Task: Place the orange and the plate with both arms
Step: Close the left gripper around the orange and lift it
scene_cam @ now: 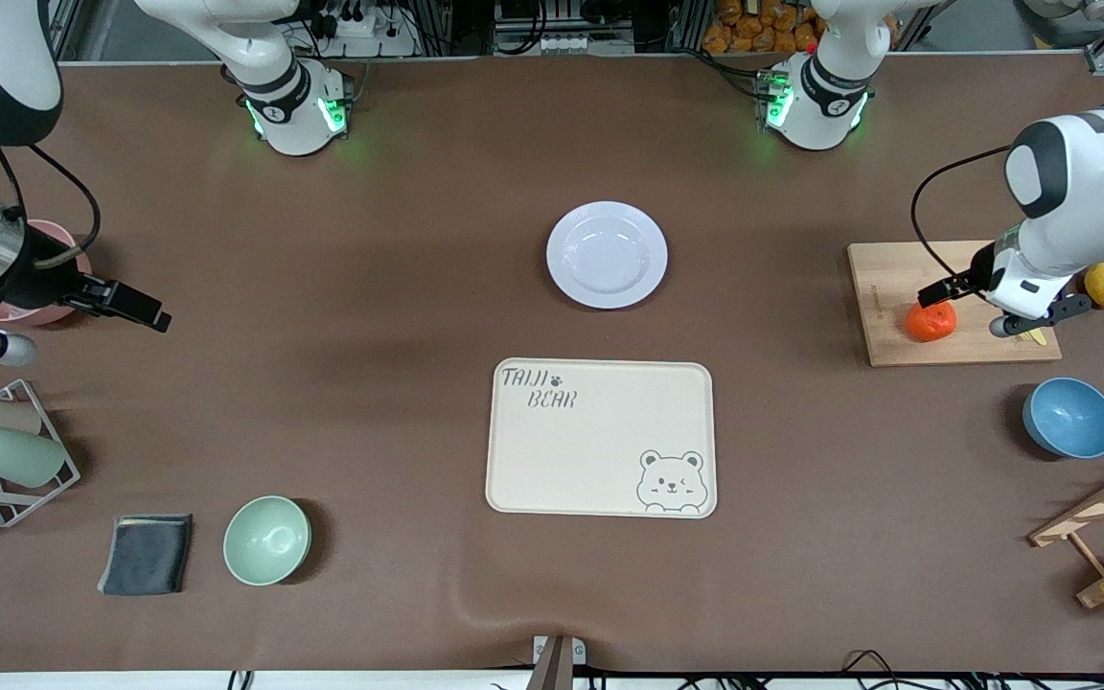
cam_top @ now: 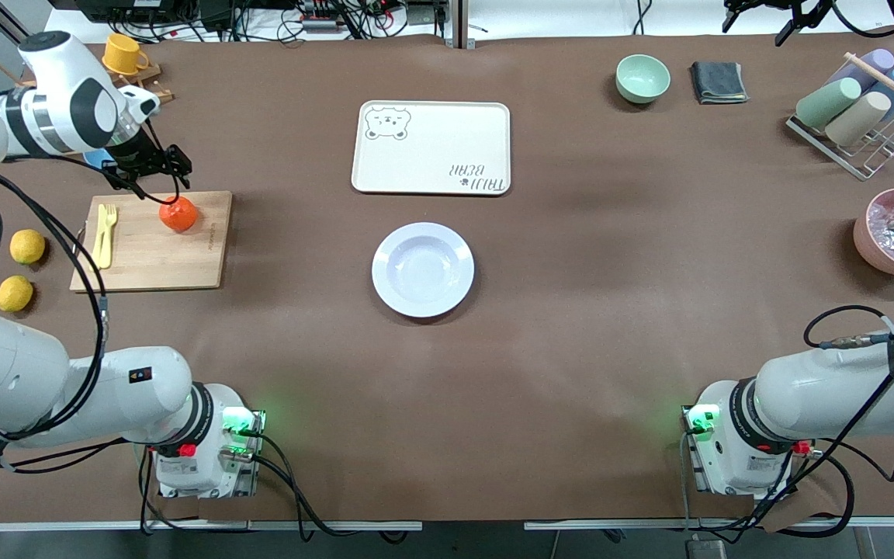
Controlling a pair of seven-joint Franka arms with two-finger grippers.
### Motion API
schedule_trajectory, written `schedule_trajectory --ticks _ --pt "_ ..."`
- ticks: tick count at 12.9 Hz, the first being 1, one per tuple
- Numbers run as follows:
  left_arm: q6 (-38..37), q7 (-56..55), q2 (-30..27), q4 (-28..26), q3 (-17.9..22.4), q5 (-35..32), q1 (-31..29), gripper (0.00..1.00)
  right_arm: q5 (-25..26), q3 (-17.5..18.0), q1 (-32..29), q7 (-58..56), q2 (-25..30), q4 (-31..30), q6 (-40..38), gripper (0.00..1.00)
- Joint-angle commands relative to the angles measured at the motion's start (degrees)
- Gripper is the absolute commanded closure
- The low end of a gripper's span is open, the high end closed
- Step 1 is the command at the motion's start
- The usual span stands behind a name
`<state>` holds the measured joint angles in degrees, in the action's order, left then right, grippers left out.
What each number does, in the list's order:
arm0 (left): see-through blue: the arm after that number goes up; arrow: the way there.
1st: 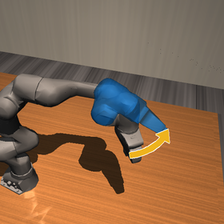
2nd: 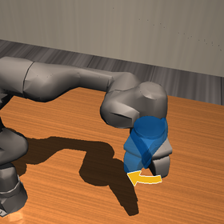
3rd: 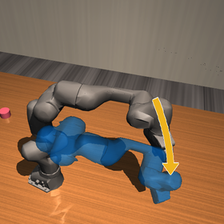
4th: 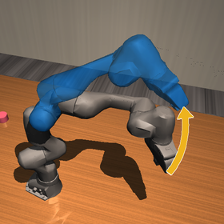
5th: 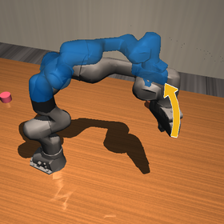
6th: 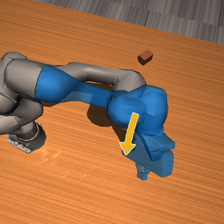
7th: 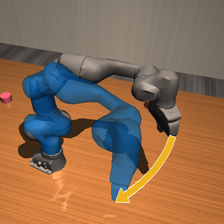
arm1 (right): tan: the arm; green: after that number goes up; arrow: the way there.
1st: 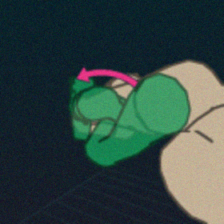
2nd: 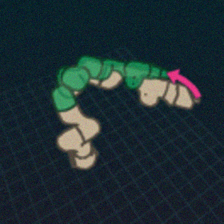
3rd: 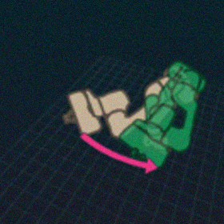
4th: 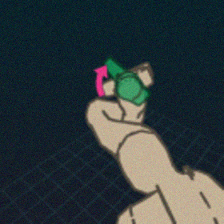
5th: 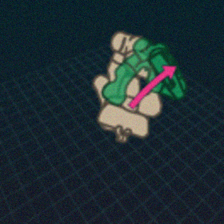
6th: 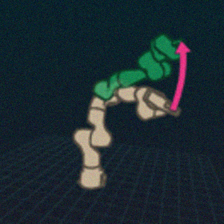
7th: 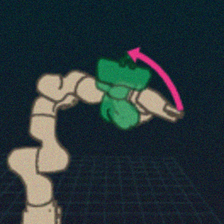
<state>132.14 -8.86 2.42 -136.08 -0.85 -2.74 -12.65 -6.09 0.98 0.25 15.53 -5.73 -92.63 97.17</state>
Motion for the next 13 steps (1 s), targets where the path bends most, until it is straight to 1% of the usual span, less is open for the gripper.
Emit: schedule_trajectory --ticks 1,5,7,10,12,13 --pt "3.7 -1.3 2.1 -0.3 -0.5 -1.0 -1.8 0.00 -1.0 -0.4 0.6 0.3 0.0 -1.1 1.4 0.00" --pt "7.7 -1.7 5.2 -0.4 -0.5 -1.0 -1.8 0.00 -2.3 -0.4 0.8 0.2 0.3 -5.0 6.1 0.00" --pt "8.4 -1.6 6.3 -0.3 -0.6 -1.0 -3.1 0.00 -2.5 -0.4 1.3 0.2 0.4 -7.4 9.0 0.00" --pt "9.4 -1.4 7.9 -0.4 -0.6 -1.0 -3.1 0.00 -6.5 -0.4 1.4 0.2 0.7 -10.3 12.3 0.00" --pt "10.2 -0.8 8.6 -0.4 -0.5 -1.0 -3.3 0.00 -7.1 -0.3 1.2 0.3 0.8 -11.2 12.6 0.00" --pt "10.8 -0.7 9.3 -0.5 -0.5 -1.0 -3.3 0.00 -9.3 -0.4 1.2 0.2 1.1 -12.2 13.0 0.00"
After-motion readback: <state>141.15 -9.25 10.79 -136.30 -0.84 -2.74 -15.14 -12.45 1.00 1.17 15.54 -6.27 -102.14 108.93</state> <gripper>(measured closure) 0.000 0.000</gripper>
